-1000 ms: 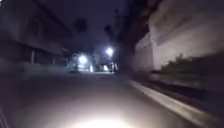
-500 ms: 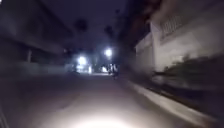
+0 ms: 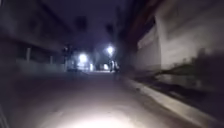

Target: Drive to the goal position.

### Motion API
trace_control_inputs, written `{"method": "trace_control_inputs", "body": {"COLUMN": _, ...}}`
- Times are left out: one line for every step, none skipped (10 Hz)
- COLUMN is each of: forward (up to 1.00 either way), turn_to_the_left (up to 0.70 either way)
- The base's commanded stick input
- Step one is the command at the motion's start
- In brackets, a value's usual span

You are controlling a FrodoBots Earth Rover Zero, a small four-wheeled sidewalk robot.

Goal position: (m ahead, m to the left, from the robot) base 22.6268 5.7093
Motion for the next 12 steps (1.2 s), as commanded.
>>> {"method": "trace_control_inputs", "body": {"forward": 0.70, "turn_to_the_left": 0.00}}
{"method": "trace_control_inputs", "body": {"forward": 0.70, "turn_to_the_left": 0.00}}
{"method": "trace_control_inputs", "body": {"forward": 0.70, "turn_to_the_left": 0.00}}
{"method": "trace_control_inputs", "body": {"forward": 0.70, "turn_to_the_left": 0.00}}
{"method": "trace_control_inputs", "body": {"forward": 0.70, "turn_to_the_left": 0.00}}
{"method": "trace_control_inputs", "body": {"forward": 0.70, "turn_to_the_left": 0.00}}
{"method": "trace_control_inputs", "body": {"forward": 0.70, "turn_to_the_left": 0.00}}
{"method": "trace_control_inputs", "body": {"forward": 0.70, "turn_to_the_left": 0.00}}
{"method": "trace_control_inputs", "body": {"forward": 0.70, "turn_to_the_left": 0.00}}
{"method": "trace_control_inputs", "body": {"forward": 0.70, "turn_to_the_left": 0.00}}
{"method": "trace_control_inputs", "body": {"forward": 0.70, "turn_to_the_left": 0.00}}
{"method": "trace_control_inputs", "body": {"forward": 0.70, "turn_to_the_left": 0.00}}
